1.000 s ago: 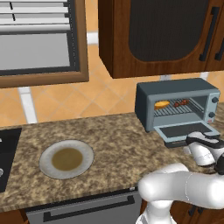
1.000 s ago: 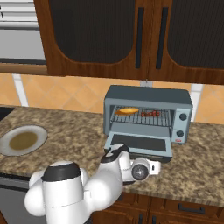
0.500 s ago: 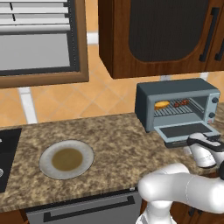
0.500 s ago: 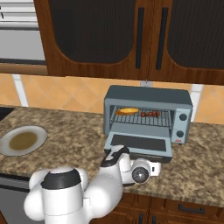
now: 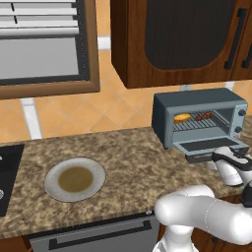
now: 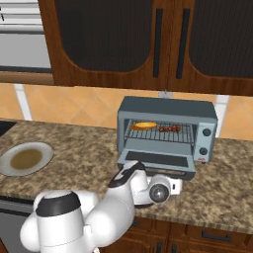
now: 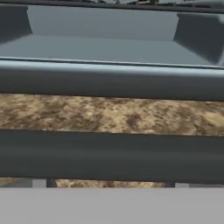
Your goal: Pick up the kebab skewer and baguette bread, and place them inside the toaster oven. Close the toaster oven door and start by setting the timer.
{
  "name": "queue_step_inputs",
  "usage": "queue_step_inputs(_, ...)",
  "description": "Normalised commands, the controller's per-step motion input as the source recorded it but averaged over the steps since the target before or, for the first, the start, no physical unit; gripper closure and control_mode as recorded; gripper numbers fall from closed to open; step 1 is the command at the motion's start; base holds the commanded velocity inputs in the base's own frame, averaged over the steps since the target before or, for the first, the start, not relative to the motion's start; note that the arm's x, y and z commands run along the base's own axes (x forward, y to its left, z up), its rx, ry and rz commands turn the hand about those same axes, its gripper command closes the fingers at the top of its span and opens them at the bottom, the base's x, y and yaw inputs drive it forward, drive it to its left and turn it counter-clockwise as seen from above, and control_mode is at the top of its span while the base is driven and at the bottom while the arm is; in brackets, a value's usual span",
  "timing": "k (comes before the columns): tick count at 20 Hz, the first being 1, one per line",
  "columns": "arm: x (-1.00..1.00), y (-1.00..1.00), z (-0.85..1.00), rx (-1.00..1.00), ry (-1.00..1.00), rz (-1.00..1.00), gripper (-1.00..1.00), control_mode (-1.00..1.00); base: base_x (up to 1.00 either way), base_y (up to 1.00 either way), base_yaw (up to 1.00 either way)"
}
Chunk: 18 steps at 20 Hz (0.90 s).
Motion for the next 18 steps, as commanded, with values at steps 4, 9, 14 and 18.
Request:
queue_step_inputs(4, 0.30, 0.00, 0.64, 0.01, 0.00, 0.00, -1.00, -1.00, 0.00, 0.00, 0.00)
queue_step_inputs(9, 0.43, 0.00, 0.61, 0.01, 0.00, 0.00, -1.00, -1.00, 0.00, 0.00, 0.00)
queue_step_inputs(14, 0.52, 0.00, 0.64, 0.01, 0.00, 0.00, -1.00, -1.00, 0.00, 0.00, 0.00)
queue_step_inputs(18, 0.60, 0.00, 0.73, 0.04, -0.03, 0.00, -1.00, -1.00, 0.00, 0.00, 0.00)
